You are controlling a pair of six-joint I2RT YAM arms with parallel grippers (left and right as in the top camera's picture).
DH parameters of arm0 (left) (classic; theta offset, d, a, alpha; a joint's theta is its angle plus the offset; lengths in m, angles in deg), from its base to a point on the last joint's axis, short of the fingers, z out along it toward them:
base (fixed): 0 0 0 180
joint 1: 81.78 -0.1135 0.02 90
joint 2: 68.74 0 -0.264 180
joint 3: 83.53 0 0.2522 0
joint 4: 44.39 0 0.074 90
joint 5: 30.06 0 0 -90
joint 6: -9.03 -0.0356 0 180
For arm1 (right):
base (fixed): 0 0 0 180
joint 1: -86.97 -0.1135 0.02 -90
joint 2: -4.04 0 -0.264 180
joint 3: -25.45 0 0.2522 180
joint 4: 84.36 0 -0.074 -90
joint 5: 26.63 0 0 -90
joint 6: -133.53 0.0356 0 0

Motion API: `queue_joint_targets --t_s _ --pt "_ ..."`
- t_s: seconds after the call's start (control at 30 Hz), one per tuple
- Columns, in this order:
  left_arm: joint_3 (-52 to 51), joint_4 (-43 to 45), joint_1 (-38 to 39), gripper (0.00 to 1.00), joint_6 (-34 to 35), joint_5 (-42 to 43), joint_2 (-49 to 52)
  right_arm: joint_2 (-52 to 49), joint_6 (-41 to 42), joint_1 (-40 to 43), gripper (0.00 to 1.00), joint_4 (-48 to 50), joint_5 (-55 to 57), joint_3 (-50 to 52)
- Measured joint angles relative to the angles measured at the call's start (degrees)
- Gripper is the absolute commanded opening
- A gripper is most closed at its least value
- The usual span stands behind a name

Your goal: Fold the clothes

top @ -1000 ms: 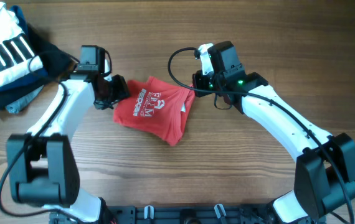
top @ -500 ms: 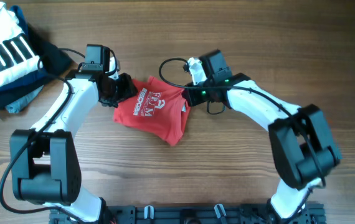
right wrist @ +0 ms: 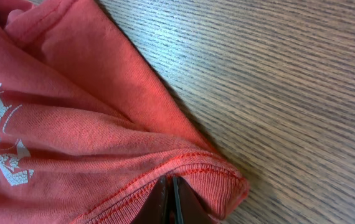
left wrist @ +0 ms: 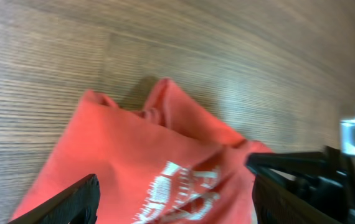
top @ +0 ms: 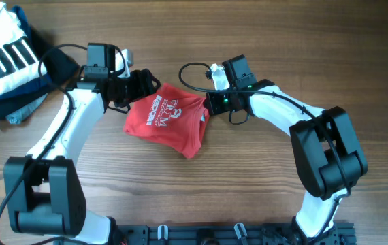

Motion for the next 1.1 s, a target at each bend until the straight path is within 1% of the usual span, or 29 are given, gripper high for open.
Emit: queue_joint_targets --t_s 0.17,0.33,0.43,0.63,0.83,1.1 --pt "0.02 -0.02 0.00 0.77 0.00 1.25 -0.13 0.00 0.20 0.00 0.04 -0.02 0.00 0.00" --pt "0.02 0.17 0.00 0.66 -0.11 2.45 -0.04 0.00 0.20 0.00 0.04 -0.02 -0.02 0.00" --pt "0.02 0.85 0.00 0.64 -0.15 3.41 1.22 0.00 0.20 0.00 0.04 -0.04 -0.02 0.00" --pt "0.02 1.92 0.00 0.64 -0.15 4.81 6.54 0.00 0.22 0.00 0.04 -0.04 0.00 0.00" --pt "0.04 7.17 -0.13 0.65 -0.63 4.85 12.74 0.00 0.59 0.00 0.04 -0.07 0.00 0.00" --pt "2.14 7.87 -0.44 0.69 -0.59 5.79 15.87 0.00 0.61 0.00 0.04 -0.07 0.00 0.00"
